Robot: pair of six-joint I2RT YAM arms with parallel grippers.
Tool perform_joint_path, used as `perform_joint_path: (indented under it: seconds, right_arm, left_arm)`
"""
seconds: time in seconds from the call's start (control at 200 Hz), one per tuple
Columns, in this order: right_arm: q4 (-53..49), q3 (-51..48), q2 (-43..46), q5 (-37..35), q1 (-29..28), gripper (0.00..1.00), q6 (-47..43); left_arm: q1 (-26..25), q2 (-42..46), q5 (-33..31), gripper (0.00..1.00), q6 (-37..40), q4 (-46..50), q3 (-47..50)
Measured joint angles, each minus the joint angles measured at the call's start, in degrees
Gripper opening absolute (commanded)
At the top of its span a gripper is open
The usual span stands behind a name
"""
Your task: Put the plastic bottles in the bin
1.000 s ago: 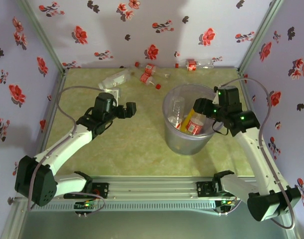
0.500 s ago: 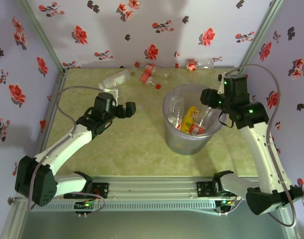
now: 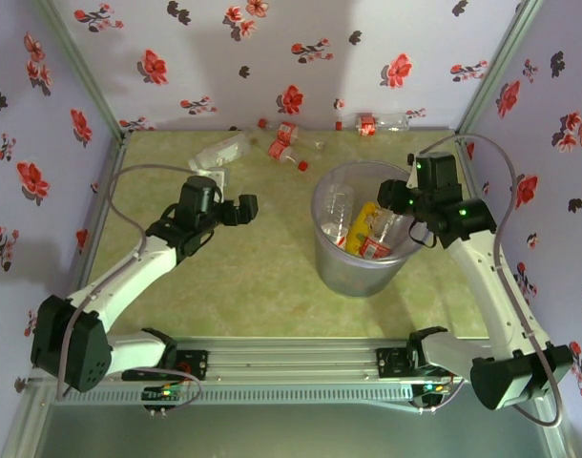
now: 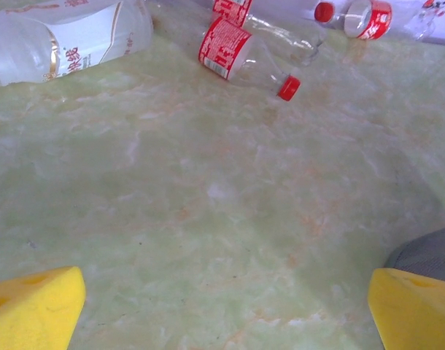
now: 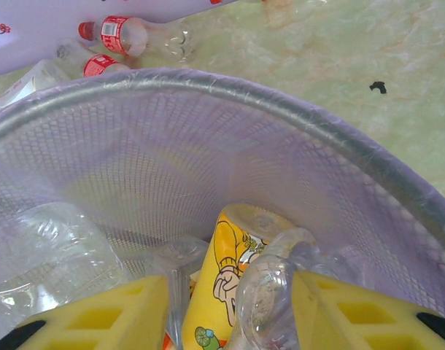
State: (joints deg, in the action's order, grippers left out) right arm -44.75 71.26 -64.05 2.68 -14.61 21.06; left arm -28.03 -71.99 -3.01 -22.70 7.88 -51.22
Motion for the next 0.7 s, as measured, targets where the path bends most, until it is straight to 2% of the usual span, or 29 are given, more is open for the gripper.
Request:
perform_joint_path:
  seconds: [0.155, 0.355, 0.555, 0.7]
  right_arm:
    - [0.11, 0.28, 0.68, 1.11, 0.00, 0.61, 0.37]
    - [1.92, 0.61, 3.34, 2.25, 0.00, 0.71, 2.56]
    - [4.28, 1.86, 5.07, 3.65, 0.00, 0.76, 3.65]
    - [4.22, 3.32, 5.01, 4.00, 0.11, 0.78, 3.61]
  left_arm:
    - [3.39, -4.24, 0.07, 1.00, 3.72, 2.58, -5.11]
    - [12.66, -15.87, 1.73, 1.00, 10.99, 7.69, -19.89]
    - [20.63, -33.40, 12.55, 1.00, 16.85, 13.16, -39.87]
    - [23.63, -46.88, 16.52, 1.00, 20.83, 18.14, -55.56]
